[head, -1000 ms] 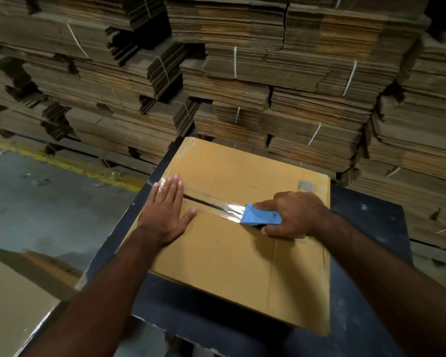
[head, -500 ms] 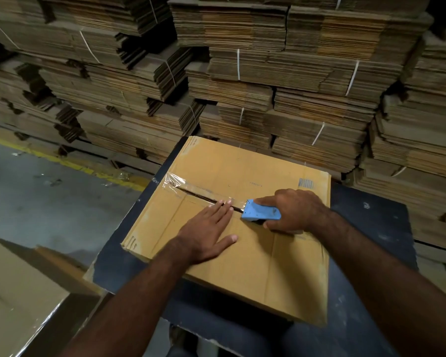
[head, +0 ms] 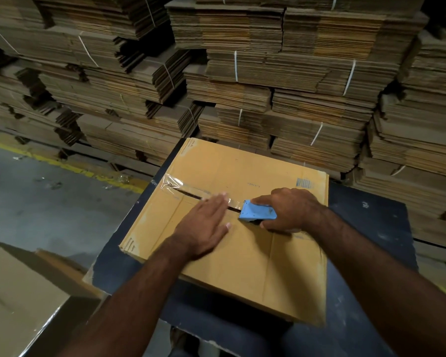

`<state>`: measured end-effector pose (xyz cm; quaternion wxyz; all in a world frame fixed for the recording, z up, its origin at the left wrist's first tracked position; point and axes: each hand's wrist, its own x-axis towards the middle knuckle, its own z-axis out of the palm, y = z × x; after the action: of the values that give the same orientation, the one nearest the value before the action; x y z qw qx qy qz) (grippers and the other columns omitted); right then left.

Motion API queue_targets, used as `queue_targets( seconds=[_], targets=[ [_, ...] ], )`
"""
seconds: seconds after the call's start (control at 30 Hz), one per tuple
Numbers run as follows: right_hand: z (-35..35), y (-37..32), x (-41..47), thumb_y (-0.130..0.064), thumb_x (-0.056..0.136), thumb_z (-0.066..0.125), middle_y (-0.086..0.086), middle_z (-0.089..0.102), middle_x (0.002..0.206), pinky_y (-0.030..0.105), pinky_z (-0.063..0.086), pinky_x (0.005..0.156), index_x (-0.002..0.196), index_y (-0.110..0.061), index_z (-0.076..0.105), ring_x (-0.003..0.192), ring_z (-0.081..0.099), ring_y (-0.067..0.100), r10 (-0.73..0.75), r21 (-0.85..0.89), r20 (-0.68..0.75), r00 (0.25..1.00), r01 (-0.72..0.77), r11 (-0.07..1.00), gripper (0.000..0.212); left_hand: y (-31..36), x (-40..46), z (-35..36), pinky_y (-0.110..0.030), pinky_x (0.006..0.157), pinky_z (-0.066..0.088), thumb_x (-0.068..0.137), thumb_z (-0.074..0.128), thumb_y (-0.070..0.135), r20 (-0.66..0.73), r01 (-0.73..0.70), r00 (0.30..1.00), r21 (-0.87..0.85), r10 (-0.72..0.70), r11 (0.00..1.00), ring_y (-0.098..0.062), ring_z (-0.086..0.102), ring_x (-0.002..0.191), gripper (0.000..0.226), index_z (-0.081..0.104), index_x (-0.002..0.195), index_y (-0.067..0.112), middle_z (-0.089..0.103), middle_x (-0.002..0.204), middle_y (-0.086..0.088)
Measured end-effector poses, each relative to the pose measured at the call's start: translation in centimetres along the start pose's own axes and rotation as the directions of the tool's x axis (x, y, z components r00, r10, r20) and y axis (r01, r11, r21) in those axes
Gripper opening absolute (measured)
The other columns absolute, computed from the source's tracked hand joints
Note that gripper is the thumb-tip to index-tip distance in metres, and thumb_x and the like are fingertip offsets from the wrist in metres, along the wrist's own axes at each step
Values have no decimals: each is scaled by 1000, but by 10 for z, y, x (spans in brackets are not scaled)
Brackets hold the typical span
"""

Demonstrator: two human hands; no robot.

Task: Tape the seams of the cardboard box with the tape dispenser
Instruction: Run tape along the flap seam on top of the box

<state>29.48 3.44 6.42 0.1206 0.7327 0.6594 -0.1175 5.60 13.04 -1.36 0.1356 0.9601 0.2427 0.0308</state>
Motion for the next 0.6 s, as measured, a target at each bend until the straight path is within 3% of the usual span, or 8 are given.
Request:
queue_targets(
  seconds=[0.1, 0.23, 0.33, 0.6],
  targets=[
    [-2, -1, 1, -73, 83, 50, -5, 58, 120, 34, 45, 76, 145, -49, 34, 105, 55, 17, -17, -8, -5, 1000, 17, 1000, 69, -16, 14, -6, -44, 123, 9, 100, 13, 59, -134, 321, 940, 28, -314, 947, -21, -3, 151, 73, -1, 156, 13, -3, 165, -8],
    [-6, 0, 0, -74, 83, 47, -7, 56, 107, 34, 46, 74, 143, -51, 36, 94, 51, 14, -23, -13, 0, 1000, 23, 1000, 65, -43, 27, -11, -47, 122, 6, 94, 2, 67, -43, 574, 818, 96, -573, 813, -32, -7, 150, 88, -5, 153, 2, -9, 162, -21],
    [-7, 10, -5, -73, 83, 47, -9, 50, 97, 33, 46, 73, 143, -53, 35, 88, 47, 12, -28, 17, 10, 1000, 28, 999, 64, -46, 32, -8, -46, 122, 2, 91, 0, 70, -35, 610, 791, 129, -611, 782, -33, -7, 150, 93, -8, 152, -1, -11, 161, -23],
    [-10, 41, -40, -76, 86, 39, -8, 54, 102, 30, 45, 68, 147, -56, 23, 85, 47, 9, -67, -6, 21, 998, 67, 998, 66, -50, 30, -7, -46, 122, 4, 86, -4, 77, -38, 608, 791, 154, -610, 779, -32, -8, 150, 102, -8, 153, 0, -11, 161, -21]
  ],
)
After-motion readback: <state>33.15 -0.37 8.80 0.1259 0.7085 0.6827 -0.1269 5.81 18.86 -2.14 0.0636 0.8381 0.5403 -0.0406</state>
